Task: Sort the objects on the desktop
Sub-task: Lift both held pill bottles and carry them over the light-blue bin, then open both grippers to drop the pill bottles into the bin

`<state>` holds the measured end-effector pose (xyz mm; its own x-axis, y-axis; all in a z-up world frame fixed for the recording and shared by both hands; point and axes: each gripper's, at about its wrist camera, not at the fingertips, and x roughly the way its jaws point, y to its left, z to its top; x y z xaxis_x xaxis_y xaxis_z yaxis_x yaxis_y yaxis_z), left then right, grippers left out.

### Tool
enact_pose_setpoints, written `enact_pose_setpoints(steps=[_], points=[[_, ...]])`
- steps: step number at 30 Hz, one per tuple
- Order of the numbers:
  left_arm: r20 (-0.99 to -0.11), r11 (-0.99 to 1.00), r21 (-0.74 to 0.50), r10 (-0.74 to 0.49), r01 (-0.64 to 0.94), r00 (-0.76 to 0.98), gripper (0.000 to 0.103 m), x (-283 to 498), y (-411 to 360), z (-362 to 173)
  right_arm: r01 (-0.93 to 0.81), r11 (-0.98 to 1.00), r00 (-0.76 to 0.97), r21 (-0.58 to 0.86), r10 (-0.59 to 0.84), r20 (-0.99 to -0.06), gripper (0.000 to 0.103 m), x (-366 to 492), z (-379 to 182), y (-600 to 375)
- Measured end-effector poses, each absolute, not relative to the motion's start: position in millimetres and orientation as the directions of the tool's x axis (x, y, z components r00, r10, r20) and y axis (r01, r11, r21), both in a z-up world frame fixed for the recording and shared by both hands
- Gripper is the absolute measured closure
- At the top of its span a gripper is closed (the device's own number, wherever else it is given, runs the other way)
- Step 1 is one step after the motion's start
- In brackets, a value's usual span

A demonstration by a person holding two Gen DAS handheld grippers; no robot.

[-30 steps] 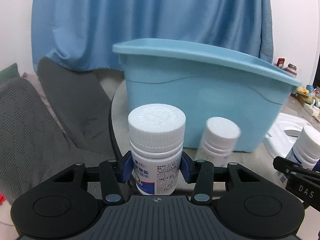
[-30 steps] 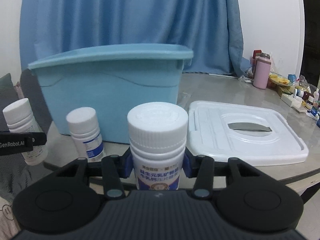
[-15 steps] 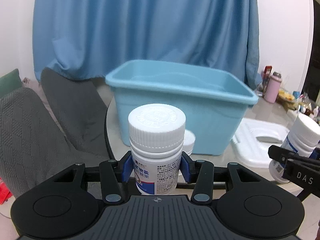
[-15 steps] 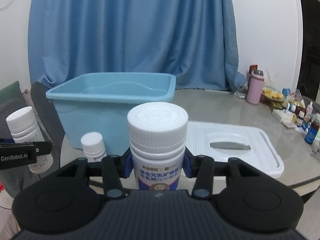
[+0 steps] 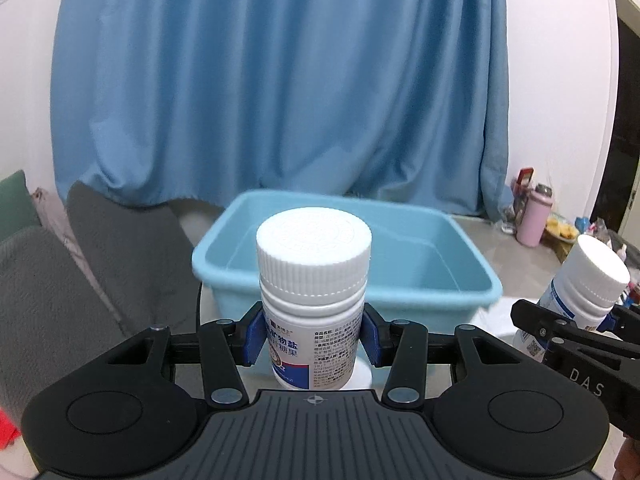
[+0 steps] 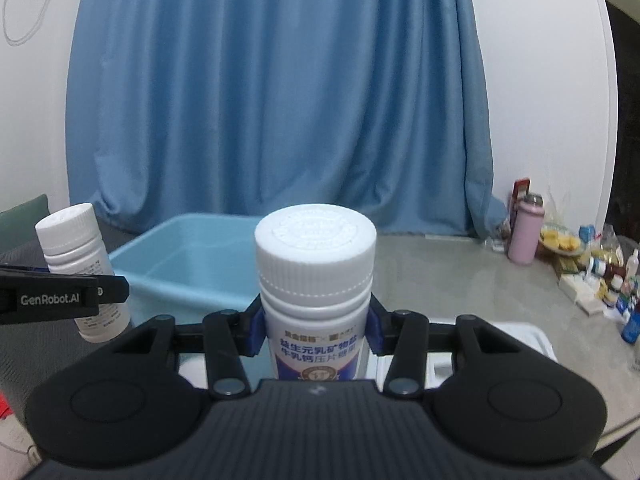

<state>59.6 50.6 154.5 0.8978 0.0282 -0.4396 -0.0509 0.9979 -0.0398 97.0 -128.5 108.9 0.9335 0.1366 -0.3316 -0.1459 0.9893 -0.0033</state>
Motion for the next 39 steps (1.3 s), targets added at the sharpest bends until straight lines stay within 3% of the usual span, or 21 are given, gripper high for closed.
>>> enact_pose_setpoints(steps=[10,27,30,33,39], points=[[-0.415,0.999,-0.03,-0.001,-0.013,0.91,0.055,129.6,56.2,176.4,-0.11,0.994,0.953,0.004,0.107,-0.283,0.055,151.9,116.5,-117.9],[-0.505,1.0,-0.006,0.007,-0.012,0.863,0.053,202.0,63.3,133.9,-0.101,0.995,0.924,0.024,0.103,-0.368,0.055,203.4,91.1,-105.5],[-0.499,1.0,0.0,0.018,-0.021,0.866,0.051,203.1,66.0,130.9,-0.097,0.995,0.922,0.004,0.092,-0.377,0.041,205.2,89.0,-99.6],[-0.475,0.999,0.01,0.037,-0.036,0.879,0.036,201.4,66.7,135.1,-0.09,0.996,0.933,0.004,0.085,-0.348,0.026,199.1,93.5,-98.0],[-0.435,0.998,-0.005,0.052,-0.06,0.899,0.026,187.2,65.4,144.4,-0.09,0.996,0.944,0.002,0.086,-0.317,0.024,186.0,101.8,-100.8]])
